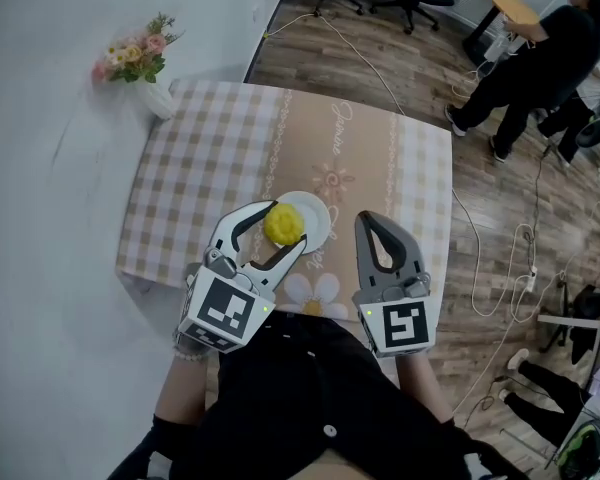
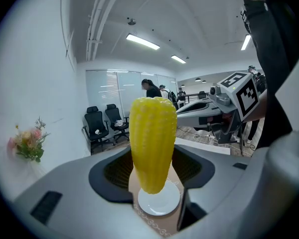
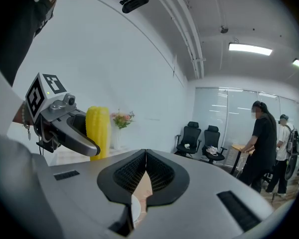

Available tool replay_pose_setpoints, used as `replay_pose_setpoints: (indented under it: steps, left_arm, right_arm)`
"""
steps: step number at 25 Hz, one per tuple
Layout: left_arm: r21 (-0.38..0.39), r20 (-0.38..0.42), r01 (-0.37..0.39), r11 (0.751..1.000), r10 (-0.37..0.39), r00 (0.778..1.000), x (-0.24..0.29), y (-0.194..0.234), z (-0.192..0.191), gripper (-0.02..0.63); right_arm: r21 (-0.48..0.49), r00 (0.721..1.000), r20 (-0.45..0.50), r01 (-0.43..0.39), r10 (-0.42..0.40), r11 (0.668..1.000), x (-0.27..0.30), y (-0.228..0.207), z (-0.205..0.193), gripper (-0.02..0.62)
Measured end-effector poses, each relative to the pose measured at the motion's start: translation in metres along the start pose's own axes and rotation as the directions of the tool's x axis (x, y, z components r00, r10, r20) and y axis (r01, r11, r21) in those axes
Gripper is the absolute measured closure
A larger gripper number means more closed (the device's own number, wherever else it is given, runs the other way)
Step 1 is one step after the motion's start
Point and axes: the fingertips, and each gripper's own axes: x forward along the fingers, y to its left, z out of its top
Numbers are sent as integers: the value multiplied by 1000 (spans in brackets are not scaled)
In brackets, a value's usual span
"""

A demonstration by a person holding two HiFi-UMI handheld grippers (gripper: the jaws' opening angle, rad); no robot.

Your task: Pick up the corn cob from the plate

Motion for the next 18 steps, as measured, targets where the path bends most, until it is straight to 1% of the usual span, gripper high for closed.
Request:
replay_pose_setpoints:
  steps: [3,10,18]
  left_arm:
    - [-9,-3,-4,1000,4,1000,0,-1,-2,351]
    - [34,12,-4,999,3,1000,1,4,9,351]
    - [-8,-8,-9,1000,9,1000,-1,1,-6,351]
  right_arm:
    - [-2,1000,-3,3,-3,1000,-2,-1,-1,555]
    - [-3,1000,-6,15,-15,1000,-3,-4,-2,555]
    - [-13,1000,-15,12,-12,1000,-3,-2,-3,555]
